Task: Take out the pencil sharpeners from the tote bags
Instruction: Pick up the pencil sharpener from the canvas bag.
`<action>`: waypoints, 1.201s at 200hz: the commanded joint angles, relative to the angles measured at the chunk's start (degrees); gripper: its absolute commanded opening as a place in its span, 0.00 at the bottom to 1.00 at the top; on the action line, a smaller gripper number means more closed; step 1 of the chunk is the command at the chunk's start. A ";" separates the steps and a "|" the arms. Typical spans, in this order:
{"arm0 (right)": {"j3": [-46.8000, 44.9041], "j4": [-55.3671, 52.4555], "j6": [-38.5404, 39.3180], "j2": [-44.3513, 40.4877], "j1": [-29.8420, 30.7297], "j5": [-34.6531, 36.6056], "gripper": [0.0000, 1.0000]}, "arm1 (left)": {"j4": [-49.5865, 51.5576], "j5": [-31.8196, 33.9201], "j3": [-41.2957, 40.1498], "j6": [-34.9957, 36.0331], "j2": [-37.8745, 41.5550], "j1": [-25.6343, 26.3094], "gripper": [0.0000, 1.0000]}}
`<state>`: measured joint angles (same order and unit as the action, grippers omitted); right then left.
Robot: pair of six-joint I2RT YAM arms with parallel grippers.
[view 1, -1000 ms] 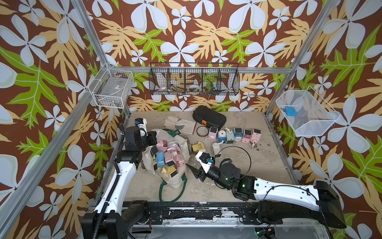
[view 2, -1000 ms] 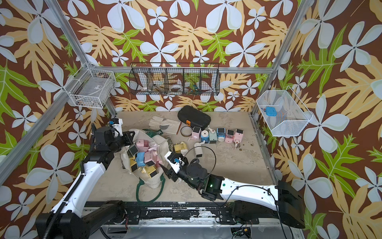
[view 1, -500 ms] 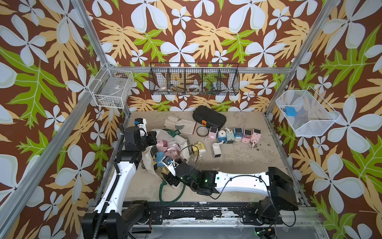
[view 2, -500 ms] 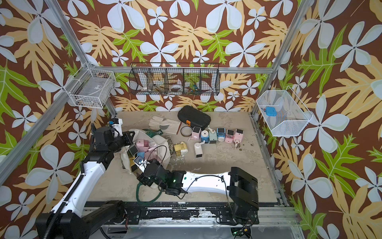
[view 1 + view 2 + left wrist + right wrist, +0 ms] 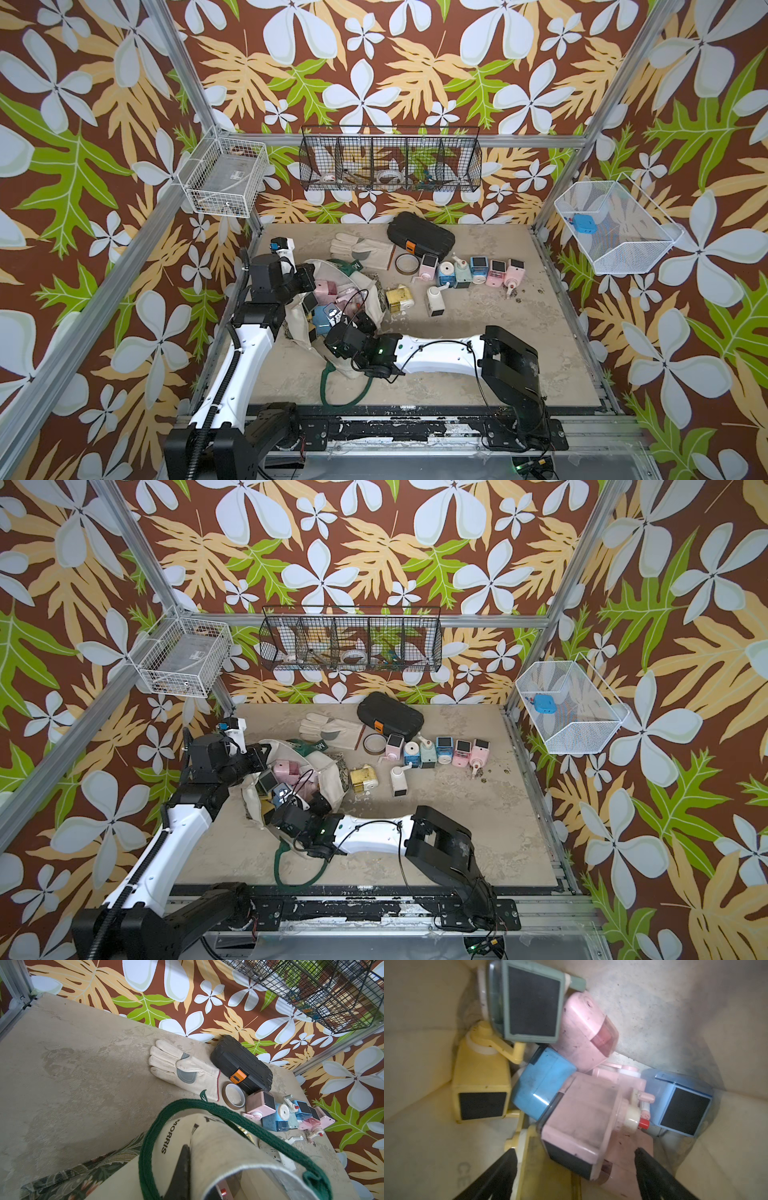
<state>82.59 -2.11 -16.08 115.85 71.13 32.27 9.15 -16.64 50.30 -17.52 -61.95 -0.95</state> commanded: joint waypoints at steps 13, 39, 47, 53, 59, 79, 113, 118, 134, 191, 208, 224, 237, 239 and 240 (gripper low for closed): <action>0.08 1.00 -0.53 1.27 -2.12 -1.90 0.89 | -4.05 -1.63 0.83 -0.96 0.45 -0.11 0.00; 1.79 0.22 -0.36 3.33 -2.76 -2.83 0.89 | -4.05 -1.54 0.83 -1.02 0.47 -0.18 0.00; 2.54 -0.04 -0.27 4.08 -2.98 -2.98 0.89 | -4.05 -1.56 0.79 -1.02 0.44 -0.17 0.00; 2.98 -0.16 -0.07 4.69 -3.15 -3.13 0.89 | -4.05 -1.64 0.84 -0.96 0.45 -0.13 0.00; 3.56 -0.30 0.20 5.26 -3.27 -3.26 0.89 | -4.05 -1.64 0.85 -1.03 0.50 -0.11 0.00; 5.15 -0.77 0.42 6.94 -3.96 -3.79 0.85 | -4.05 -1.64 0.72 -0.99 0.48 -0.13 0.00; 4.81 -0.31 1.07 6.96 -4.30 -4.80 0.71 | -4.06 -1.72 0.85 -1.06 0.42 -0.10 0.00; 4.61 -0.14 1.34 6.70 -4.29 -5.06 0.68 | -4.05 -1.73 0.88 -1.03 0.37 -0.15 0.00; 4.00 0.00 1.74 5.64 -4.28 -5.62 0.61 | -4.05 -1.73 0.86 -1.09 0.38 -0.17 0.00; 1.50 0.12 3.08 -0.28 -4.34 -9.36 0.49 | -4.05 -1.73 0.83 -1.05 0.34 -0.14 0.00; 0.58 0.26 3.85 -1.86 -4.30 -10.81 0.49 | -4.05 -1.81 0.83 -1.03 0.34 -0.11 0.00; -0.45 0.59 4.27 -3.35 -4.28 -12.59 0.48 | -4.05 -1.74 0.82 -1.09 0.34 -0.17 0.00; -1.59 1.30 4.70 -4.38 -4.32 -15.17 0.47 | -4.05 -1.73 0.84 -1.09 0.30 -0.14 0.00; -1.67 1.31 4.73 -4.51 -4.27 -15.50 0.47 | -4.05 -1.73 0.85 -1.11 0.33 -0.11 0.00; -1.79 1.32 4.73 -4.59 -4.30 -15.58 0.47 | -4.05 -1.73 0.85 -1.11 0.34 -0.11 0.00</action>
<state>81.95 -2.94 -12.60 112.84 66.76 20.62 9.17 -16.84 50.30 -17.93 -61.93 -0.97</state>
